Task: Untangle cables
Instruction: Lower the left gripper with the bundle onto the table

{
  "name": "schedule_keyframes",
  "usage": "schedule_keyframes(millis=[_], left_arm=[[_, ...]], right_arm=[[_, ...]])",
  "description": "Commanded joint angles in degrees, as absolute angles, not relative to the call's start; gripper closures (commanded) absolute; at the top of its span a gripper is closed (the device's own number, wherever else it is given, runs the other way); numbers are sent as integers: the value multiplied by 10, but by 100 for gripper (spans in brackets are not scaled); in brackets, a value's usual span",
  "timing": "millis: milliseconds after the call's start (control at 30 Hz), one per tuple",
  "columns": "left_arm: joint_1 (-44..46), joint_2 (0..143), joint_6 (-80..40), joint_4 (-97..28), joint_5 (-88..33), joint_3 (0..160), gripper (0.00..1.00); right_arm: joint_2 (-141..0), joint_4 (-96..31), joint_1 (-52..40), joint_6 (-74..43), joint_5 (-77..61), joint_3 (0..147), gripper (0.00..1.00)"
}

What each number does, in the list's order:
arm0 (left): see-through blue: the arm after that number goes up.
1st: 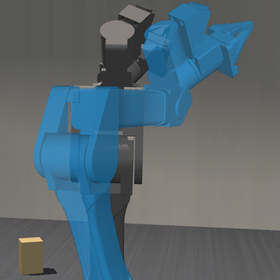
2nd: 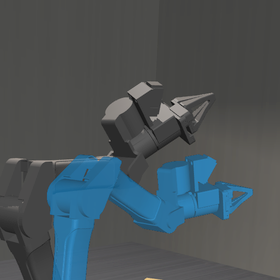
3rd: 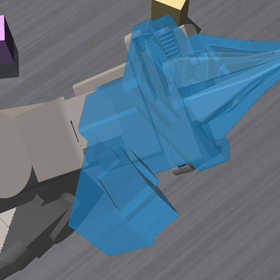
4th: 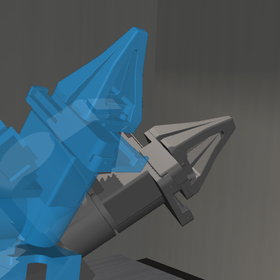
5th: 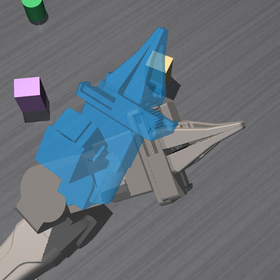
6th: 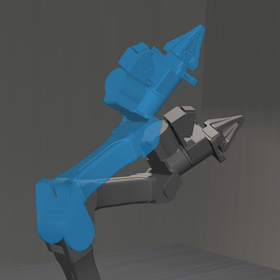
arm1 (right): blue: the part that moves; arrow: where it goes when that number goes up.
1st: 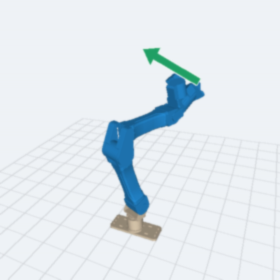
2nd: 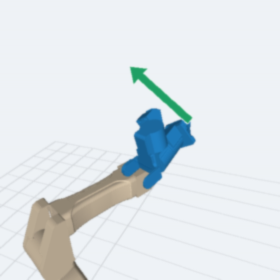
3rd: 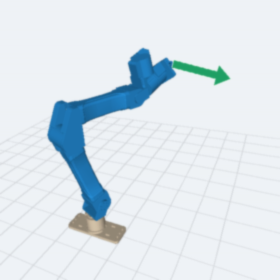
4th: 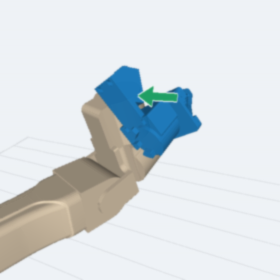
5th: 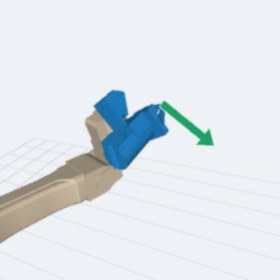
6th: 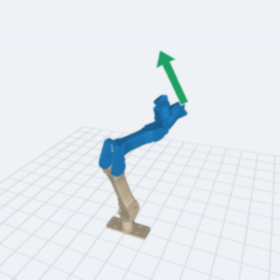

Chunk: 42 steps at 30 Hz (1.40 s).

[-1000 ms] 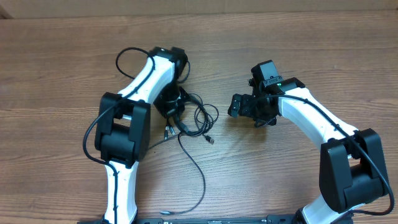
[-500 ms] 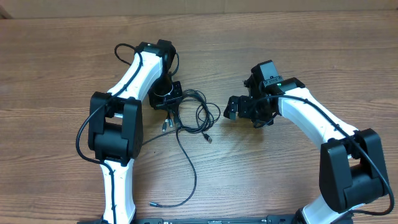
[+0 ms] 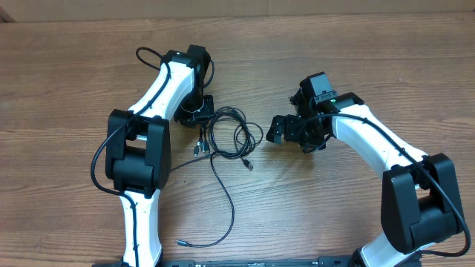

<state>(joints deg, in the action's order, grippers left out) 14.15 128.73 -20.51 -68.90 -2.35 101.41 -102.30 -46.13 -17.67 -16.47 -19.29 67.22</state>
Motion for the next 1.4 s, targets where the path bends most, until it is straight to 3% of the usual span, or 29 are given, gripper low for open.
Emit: schedule_keyframes(millis=[0,333,633,700,833,900,1133,1367], left_arm=[[143,1289,-192,-690,-21,1005,73],[143,1289,-160,-684,-45,954,63],[143,1290,-134,-633,3,920,72],[142,1290,-132,-622,6,920,69],[140,1290,-95,-632,-26,920,47],[135,1290,-88,-643,-35,922,42],[110,1290,-52,-658,-118,923,34],[79,1290,-25,-664,-192,923,37]], right_arm=[[-1027,-460,-180,-160,-198,682,1],[-1027,-465,-180,-160,-196,682,1],[-1027,-477,-183,-159,-186,678,0],[-1027,-479,-189,-156,-176,676,0],[-1027,-483,-204,-145,-161,675,0],[-1027,-482,-210,-145,-151,675,0],[-1027,-477,-212,-145,-148,675,0],[-1027,-477,-212,-145,-148,675,0]])
